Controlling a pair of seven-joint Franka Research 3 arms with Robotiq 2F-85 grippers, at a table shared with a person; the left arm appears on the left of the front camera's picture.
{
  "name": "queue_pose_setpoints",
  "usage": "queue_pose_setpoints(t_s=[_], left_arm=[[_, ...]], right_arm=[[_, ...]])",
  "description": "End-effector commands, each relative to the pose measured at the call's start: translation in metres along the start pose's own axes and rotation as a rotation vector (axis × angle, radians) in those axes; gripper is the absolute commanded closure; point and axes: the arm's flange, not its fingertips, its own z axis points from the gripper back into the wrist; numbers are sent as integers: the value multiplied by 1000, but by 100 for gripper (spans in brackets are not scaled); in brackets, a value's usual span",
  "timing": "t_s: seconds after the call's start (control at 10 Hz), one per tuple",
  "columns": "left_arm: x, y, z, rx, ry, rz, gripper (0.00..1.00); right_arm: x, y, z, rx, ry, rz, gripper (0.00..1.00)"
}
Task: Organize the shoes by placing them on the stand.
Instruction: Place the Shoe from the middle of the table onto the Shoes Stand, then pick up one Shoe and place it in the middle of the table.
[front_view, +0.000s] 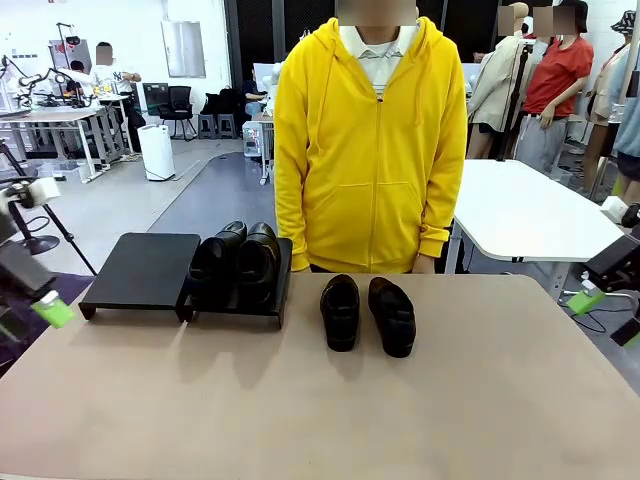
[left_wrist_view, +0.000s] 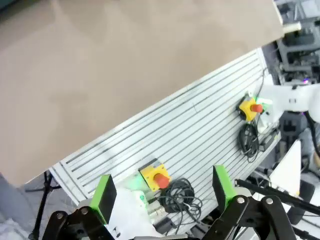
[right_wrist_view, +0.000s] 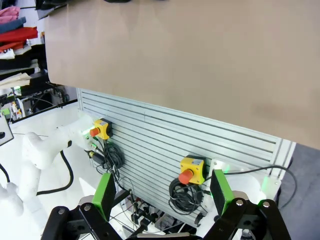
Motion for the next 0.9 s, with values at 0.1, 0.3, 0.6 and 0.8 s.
queue_pose_setpoints(t_s=[0.1, 0.3, 0.6, 0.8], left_arm=[[0, 0, 0, 0, 0, 0, 0], [0, 0, 0, 0, 0, 0, 0], [0, 0, 0, 0, 0, 0, 0], [0, 0, 0, 0, 0, 0, 0]], right_arm=[[0, 1, 5, -2, 2, 0, 0], [0, 1, 5, -2, 2, 0, 0], [0, 1, 5, -2, 2, 0, 0], [0, 1, 5, -2, 2, 0, 0]])
